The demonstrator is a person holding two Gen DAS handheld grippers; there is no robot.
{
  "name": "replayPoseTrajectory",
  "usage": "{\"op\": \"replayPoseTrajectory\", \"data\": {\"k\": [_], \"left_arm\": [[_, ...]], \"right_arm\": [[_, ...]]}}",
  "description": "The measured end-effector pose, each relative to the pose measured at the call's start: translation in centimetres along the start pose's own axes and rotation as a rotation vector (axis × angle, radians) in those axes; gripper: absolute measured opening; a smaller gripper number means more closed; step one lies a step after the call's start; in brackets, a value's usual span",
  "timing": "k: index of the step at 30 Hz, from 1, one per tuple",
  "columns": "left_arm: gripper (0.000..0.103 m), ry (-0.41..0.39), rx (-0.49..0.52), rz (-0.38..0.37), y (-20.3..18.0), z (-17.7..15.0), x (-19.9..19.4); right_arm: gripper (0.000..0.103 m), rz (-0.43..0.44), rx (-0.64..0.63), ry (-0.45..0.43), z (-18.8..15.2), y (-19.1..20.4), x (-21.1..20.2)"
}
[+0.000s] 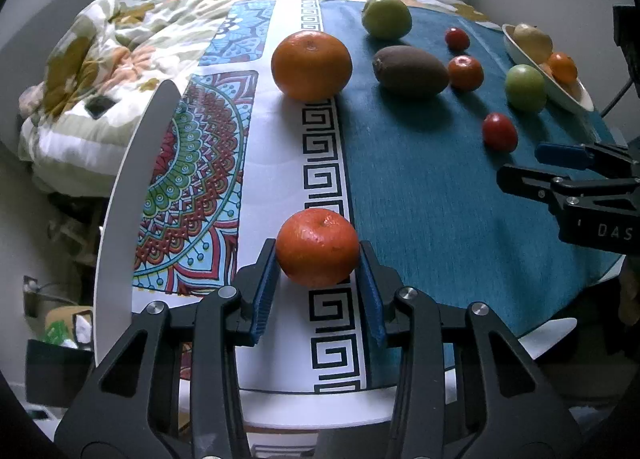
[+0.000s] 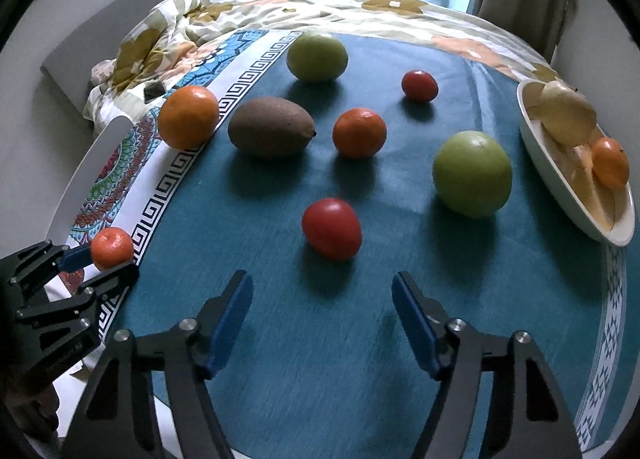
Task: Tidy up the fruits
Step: 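Grasp the tangerine with the left gripper while the right gripper grasps a red tomato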
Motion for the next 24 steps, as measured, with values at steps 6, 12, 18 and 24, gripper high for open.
{"op": "replayPoseTrajectory", "data": {"k": [6, 12, 18, 24], "left_arm": [[0.043, 0.004, -0.006, 0.007, 0.0, 0.1, 0.0], [0.043, 0.008, -0.019, 0.018, 0.0, 0.0, 0.1], [0.043, 0.009, -0.037, 0.027, 0.0, 0.0, 0.0], [0.043, 0.010, -0.054, 0.033, 0.1, 0.0, 0.0]], "right_arm": [[0.060, 0.009, 0.001, -0.005, 0.3, -0.3, 0.2], [0.057, 0.018, -0.008, -0.007, 0.9, 0.0, 0.7], [0.039, 0.021, -0.031, -0.007, 1.3, 0.3, 1.2], [0.030, 0.015, -0.047, -0.009, 1.6, 0.3, 1.5]]}}
Point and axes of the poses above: each gripper's, at about its wrist camera, not at the fingertips, and x roughly the way its jaws point, y to its left, z to its top, the point moved 4 cm from there along x, roughly the way its jaws point, and after that the axes turned 5 degrees about -z, right-handed, at the moved point
